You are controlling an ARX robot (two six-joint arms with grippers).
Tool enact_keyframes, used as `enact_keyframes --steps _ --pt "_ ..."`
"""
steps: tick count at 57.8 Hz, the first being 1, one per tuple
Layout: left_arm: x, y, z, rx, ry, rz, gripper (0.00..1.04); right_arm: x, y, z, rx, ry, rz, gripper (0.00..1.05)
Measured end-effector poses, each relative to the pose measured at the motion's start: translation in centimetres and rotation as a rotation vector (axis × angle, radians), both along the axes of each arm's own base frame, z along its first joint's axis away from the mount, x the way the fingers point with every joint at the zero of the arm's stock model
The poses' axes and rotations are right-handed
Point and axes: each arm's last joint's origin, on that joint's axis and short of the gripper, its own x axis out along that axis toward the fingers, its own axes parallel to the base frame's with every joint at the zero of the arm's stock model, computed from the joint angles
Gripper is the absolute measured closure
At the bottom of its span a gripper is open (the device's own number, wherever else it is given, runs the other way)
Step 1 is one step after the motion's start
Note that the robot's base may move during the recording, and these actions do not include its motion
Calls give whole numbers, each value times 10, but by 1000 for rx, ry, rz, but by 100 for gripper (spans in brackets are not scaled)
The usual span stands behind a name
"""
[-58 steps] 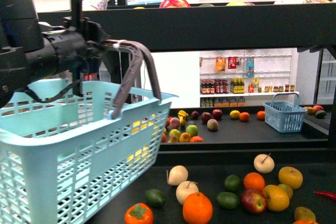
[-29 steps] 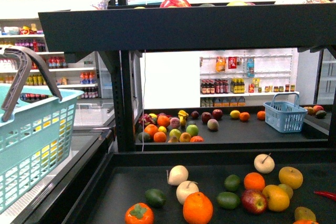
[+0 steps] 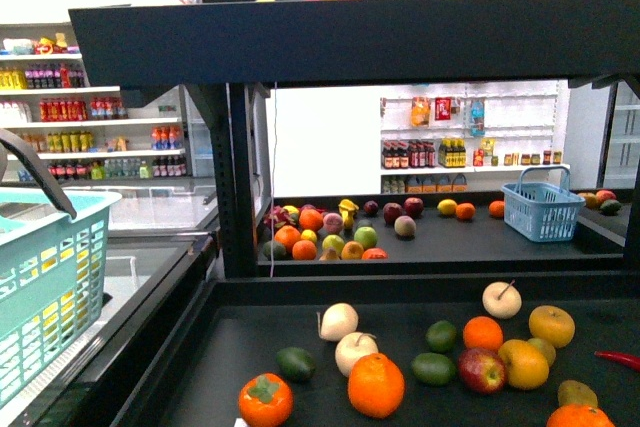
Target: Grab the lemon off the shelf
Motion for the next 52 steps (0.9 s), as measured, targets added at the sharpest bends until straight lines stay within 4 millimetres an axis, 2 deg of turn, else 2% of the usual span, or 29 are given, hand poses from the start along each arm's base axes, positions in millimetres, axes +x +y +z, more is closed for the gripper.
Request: enact_keyframes --steps 19,32,40,52 --pt "0 7 -40 -30 51 -1 94 0 0 0 0 0 0 7" --pt "1 9 -47 -51 62 16 94 0 0 0 0 0 0 7" --pt "1 10 -50 -28 79 28 58 0 0 0 0 0 0 7" --pt "1 14 -56 -39 156 45 24 0 0 0 0 0 0 7"
